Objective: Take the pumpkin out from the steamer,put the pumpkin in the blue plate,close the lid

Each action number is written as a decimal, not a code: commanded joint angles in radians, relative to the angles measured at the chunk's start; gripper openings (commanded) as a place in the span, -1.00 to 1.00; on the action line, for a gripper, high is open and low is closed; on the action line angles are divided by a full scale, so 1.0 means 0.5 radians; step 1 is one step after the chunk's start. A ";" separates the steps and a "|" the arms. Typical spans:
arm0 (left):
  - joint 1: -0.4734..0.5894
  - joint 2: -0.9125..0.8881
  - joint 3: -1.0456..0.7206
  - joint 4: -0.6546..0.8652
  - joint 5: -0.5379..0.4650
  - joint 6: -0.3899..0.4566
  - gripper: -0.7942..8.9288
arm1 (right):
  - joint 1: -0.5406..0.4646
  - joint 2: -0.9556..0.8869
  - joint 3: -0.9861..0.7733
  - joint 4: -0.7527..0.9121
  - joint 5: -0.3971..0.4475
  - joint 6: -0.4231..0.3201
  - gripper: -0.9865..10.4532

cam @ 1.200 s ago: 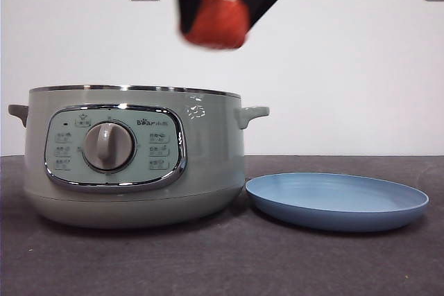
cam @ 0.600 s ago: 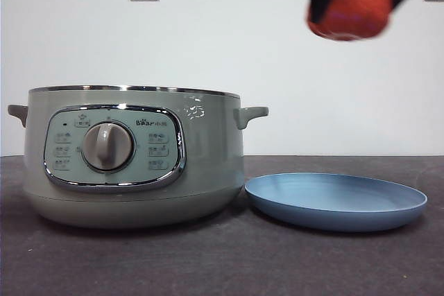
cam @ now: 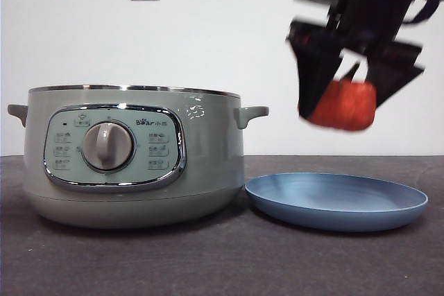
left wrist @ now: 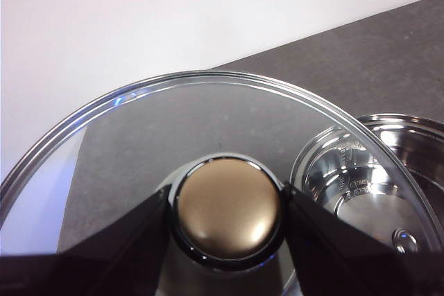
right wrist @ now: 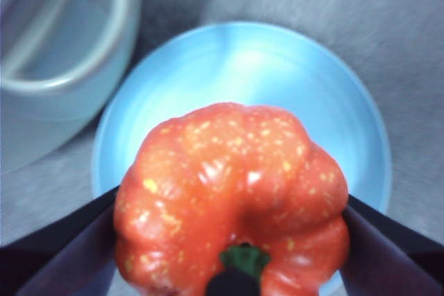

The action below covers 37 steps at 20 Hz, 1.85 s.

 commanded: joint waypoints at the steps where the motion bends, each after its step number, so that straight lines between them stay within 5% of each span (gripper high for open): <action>1: 0.000 -0.022 0.035 0.082 -0.014 -0.014 -0.85 | -0.004 0.150 -0.022 0.061 -0.001 0.023 -0.82; 6: 0.000 -0.022 0.035 0.084 -0.014 -0.014 -0.85 | -0.006 0.411 -0.022 0.118 0.001 0.017 -0.81; 15: 0.000 -0.021 0.035 0.156 0.114 -0.021 -0.85 | -0.052 0.473 -0.022 0.078 0.006 0.018 0.11; 24: 0.000 0.237 0.035 0.191 0.452 -0.023 -0.85 | -0.082 0.379 -0.022 0.060 -0.005 0.046 0.12; 30: 0.000 0.564 0.034 0.378 0.728 -0.031 -0.85 | -0.085 -0.033 -0.022 0.031 0.000 0.077 0.11; 37: -0.033 0.732 -0.125 0.725 0.772 -0.137 -0.85 | -0.085 -0.599 -0.021 0.028 0.005 0.086 0.11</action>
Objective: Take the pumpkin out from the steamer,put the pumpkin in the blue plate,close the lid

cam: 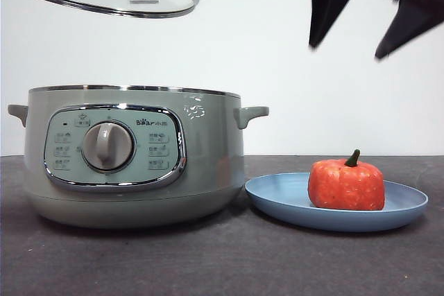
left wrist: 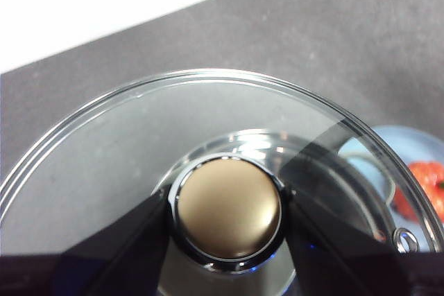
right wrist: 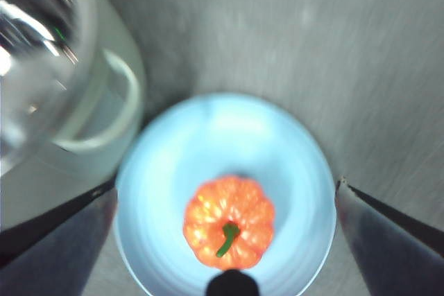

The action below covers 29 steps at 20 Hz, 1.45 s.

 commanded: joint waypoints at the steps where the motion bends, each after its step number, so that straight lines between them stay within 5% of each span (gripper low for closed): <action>1: -0.024 -0.021 -0.114 0.188 0.004 -0.069 -0.85 | 0.001 -0.146 -0.018 0.000 0.005 0.043 0.11; 11: -0.048 0.047 -0.574 0.697 0.110 -0.243 -0.85 | 0.001 -0.697 -0.018 -0.128 0.004 0.132 0.11; 29: -0.073 0.310 -0.578 0.609 0.147 -0.241 -0.85 | 0.001 -0.806 -0.018 -0.179 0.012 0.133 0.11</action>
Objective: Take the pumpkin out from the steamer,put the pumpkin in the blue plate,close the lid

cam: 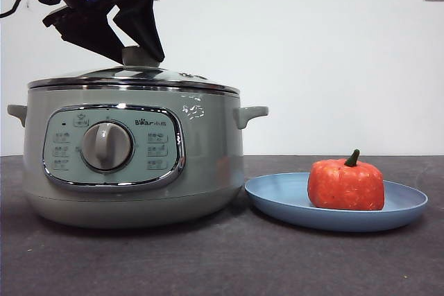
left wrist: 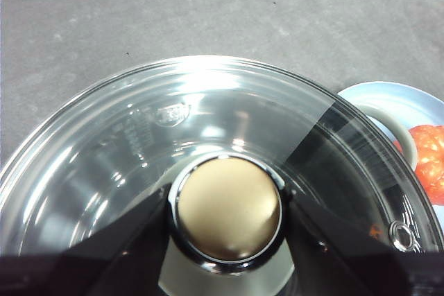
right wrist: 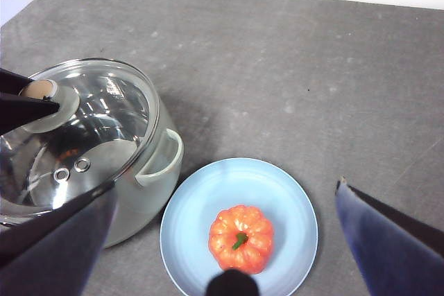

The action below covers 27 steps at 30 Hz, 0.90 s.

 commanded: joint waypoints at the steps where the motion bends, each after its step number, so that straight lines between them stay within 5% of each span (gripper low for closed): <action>1: -0.012 -0.004 0.003 -0.037 -0.014 -0.029 -0.84 | 0.001 -0.001 -0.018 0.010 0.006 0.021 0.11; 4: -0.012 -0.004 0.003 -0.036 -0.021 -0.028 -0.74 | 0.001 -0.001 -0.018 0.010 0.006 0.021 0.11; 7: -0.012 -0.005 0.003 -0.035 -0.021 -0.029 -0.18 | 0.001 -0.001 -0.018 0.008 0.006 0.029 0.11; 9: -0.012 -0.005 0.003 -0.035 -0.018 -0.029 -0.05 | 0.001 -0.001 -0.018 0.006 0.005 0.034 0.11; 25: -0.039 -0.275 0.005 -0.165 0.008 -0.046 -0.08 | 0.002 -0.001 -0.018 0.002 0.004 0.033 0.10; 27: -0.054 -0.349 0.005 -0.231 0.009 -0.044 -0.23 | 0.003 -0.001 -0.018 0.022 0.004 0.031 -0.04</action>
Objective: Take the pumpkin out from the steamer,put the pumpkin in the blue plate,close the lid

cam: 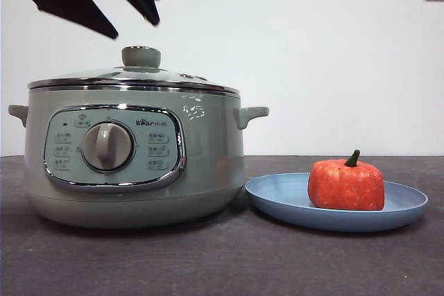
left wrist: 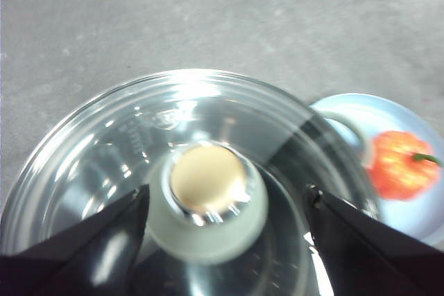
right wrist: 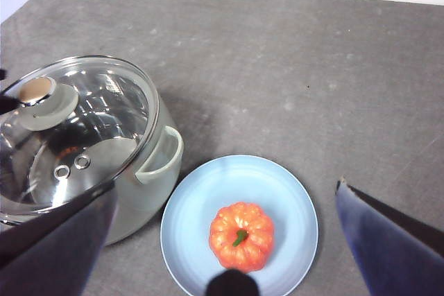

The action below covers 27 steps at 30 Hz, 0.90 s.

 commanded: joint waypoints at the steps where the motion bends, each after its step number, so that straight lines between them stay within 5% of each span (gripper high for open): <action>1: -0.030 -0.101 0.004 -0.080 0.008 -0.013 -0.36 | 0.003 -0.002 -0.018 0.040 0.003 0.019 -0.18; 4: -0.057 -0.225 0.004 -0.159 -0.003 0.002 -0.89 | 0.003 -0.002 -0.021 0.065 0.002 0.008 -0.64; 6: -0.075 -0.304 0.003 -0.185 -0.011 0.003 -0.85 | 0.005 -0.005 -0.040 0.101 0.002 0.008 -0.84; 17: -0.242 -0.842 -0.410 -0.105 -0.389 0.044 -0.85 | 0.107 -0.308 -0.607 0.681 0.014 0.026 -0.86; 27: -0.266 -1.230 -0.751 -0.174 -0.366 0.007 -0.84 | 0.211 -0.443 -0.944 0.889 0.119 0.159 -0.86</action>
